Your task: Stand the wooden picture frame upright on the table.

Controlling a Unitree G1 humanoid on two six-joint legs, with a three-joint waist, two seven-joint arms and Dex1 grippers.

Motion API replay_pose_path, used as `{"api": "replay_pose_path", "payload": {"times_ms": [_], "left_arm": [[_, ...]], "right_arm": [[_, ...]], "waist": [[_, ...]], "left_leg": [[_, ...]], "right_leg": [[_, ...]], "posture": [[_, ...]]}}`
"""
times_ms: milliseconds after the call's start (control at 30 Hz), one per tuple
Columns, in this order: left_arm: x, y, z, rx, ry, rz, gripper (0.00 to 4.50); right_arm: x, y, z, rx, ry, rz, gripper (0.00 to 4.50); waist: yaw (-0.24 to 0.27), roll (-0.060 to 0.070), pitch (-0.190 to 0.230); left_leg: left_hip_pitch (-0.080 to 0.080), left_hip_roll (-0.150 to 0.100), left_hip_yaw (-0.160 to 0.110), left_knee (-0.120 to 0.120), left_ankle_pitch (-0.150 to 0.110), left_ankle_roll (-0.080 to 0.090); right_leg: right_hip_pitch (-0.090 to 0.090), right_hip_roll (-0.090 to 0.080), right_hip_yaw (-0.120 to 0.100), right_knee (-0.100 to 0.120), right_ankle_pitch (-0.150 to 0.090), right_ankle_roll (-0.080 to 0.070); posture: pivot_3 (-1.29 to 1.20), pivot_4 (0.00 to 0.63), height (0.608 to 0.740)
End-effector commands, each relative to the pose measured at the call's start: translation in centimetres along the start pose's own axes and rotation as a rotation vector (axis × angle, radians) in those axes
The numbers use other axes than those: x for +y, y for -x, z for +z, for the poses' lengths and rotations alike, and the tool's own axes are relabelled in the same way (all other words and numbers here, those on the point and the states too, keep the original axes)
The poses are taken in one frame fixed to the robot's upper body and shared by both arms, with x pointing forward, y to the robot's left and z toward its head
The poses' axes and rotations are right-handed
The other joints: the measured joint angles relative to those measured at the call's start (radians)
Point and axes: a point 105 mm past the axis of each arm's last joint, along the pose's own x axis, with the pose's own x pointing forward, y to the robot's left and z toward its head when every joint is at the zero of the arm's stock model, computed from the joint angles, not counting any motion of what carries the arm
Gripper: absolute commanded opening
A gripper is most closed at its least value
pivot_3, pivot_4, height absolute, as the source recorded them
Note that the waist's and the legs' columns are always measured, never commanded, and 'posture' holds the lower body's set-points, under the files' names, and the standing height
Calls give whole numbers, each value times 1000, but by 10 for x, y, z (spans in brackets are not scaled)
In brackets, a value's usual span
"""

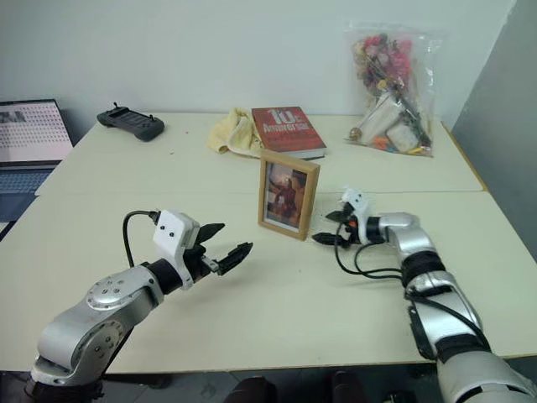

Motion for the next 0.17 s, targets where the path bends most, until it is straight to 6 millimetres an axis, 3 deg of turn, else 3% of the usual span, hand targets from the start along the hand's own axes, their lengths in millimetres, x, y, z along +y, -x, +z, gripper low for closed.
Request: {"api": "replay_pose_path", "payload": {"times_ms": [33,167], "left_arm": [[29,11,24,-15,18,-5,4500],[57,26,48,19,51,-72,4500]], "right_arm": [[0,35,38,-79,169,-45,4478],[27,61,68,-144,153,24,4478]], "waist": [[-1,0,0],[-10,1,1]], "left_leg": [[0,0,0,0,0,0],[0,1,-1,-1,0,0]], "right_leg": [[0,0,0,0,0,0],[-1,2,0,1,0,0]], "posture": [[0,150,740],[0,150,740]]}}
